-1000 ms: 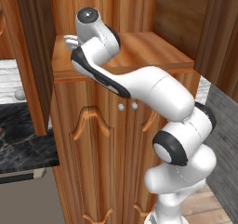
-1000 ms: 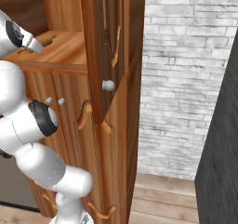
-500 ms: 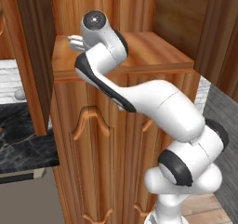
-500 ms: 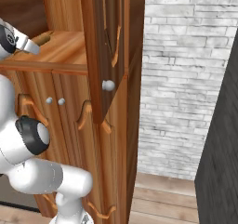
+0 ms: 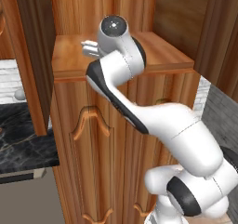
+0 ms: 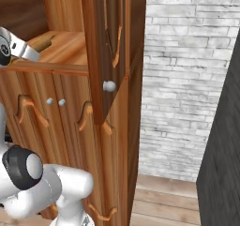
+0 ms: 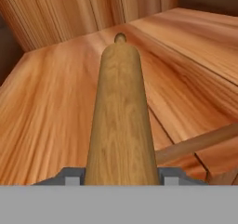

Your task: Open the cabinet, retrieve the rolling pin, and place it next to the meat on the cutting board to prepare for tenderizing.

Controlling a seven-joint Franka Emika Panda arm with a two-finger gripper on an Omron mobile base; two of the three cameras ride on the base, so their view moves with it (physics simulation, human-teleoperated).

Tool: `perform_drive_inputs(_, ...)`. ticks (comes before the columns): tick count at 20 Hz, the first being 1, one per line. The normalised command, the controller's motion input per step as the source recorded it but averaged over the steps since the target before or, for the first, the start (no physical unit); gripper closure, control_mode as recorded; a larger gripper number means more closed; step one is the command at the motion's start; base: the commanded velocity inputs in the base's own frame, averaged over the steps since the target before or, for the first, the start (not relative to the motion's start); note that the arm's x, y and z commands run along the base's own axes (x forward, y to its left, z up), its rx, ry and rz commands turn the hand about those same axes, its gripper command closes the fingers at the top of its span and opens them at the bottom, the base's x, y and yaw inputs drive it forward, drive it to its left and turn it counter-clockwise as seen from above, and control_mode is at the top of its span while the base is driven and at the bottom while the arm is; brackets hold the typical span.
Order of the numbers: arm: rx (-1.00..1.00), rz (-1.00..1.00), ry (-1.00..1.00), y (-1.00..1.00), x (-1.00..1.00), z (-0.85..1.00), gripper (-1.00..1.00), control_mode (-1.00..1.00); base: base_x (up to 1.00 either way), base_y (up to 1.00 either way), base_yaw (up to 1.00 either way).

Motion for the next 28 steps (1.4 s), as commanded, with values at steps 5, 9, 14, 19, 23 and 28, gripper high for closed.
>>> perform_drive_inputs(5, 0.00, 0.00, 0.00, -0.22, -0.85, 0.00, 1.00, -1.00, 0.00, 0.00, 0.00)
perform_drive_inputs(9, 0.00, 0.00, 0.00, -0.16, -0.86, 0.00, 1.00, -1.00, 0.00, 0.00, 0.00)
perform_drive_inputs(14, 0.00, 0.00, 0.00, -0.15, -0.84, 0.00, 1.00, -1.00, 0.00, 0.00, 0.00)
perform_drive_inputs(19, 0.00, 0.00, 0.00, -0.18, -0.82, -0.02, 1.00, -1.00, 0.00, 0.00, 0.00)
perform_drive_inputs(23, 0.00, -0.01, 0.00, -0.16, -0.69, -0.05, 1.00, -1.00, 0.00, 0.00, 0.00)
perform_drive_inputs(28, 0.00, -0.01, 0.00, 0.01, -0.06, 0.00, 1.00, -1.00, 0.00, 0.00, 0.00)
